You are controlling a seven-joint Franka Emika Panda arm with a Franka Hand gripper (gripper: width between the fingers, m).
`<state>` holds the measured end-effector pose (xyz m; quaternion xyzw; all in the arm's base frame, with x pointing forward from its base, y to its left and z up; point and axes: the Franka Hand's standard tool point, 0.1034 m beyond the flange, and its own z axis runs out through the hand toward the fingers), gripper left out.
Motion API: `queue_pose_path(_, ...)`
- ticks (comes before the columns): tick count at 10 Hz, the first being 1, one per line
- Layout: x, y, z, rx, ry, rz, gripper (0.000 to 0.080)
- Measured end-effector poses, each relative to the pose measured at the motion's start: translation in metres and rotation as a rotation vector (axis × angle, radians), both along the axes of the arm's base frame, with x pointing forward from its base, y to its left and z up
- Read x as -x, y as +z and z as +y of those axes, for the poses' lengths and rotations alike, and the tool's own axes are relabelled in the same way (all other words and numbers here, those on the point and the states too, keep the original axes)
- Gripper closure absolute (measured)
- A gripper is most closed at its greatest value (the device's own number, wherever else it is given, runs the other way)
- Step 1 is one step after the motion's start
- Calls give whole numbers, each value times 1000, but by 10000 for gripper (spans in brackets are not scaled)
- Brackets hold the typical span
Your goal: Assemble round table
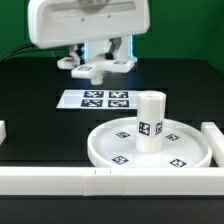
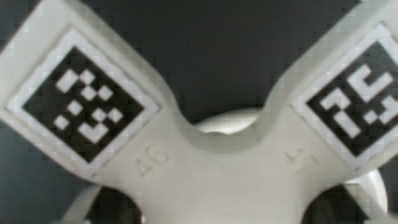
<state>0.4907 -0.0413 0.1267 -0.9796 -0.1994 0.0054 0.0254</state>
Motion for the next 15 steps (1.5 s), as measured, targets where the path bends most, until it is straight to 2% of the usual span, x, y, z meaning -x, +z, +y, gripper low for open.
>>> queue_pose_path(2,4,-6,-3,0,18,1,357)
queue_pose_path(4,3,-5,-1,1,26,2,357)
queue_pose_path(5,-5,-1,8,4,54,1,357)
queue_pose_path(7,-23,7,39,-4,34,-17,357)
queue_pose_path(8,-31,11,46,-38,-1,14,357)
queue_pose_path(12,-34,9,43,-32,35,9,357)
queue_pose_path(13,-44,11,47,-14,93,-2,357)
queue_pose_path(15,-66,10,71,15,170,14,357)
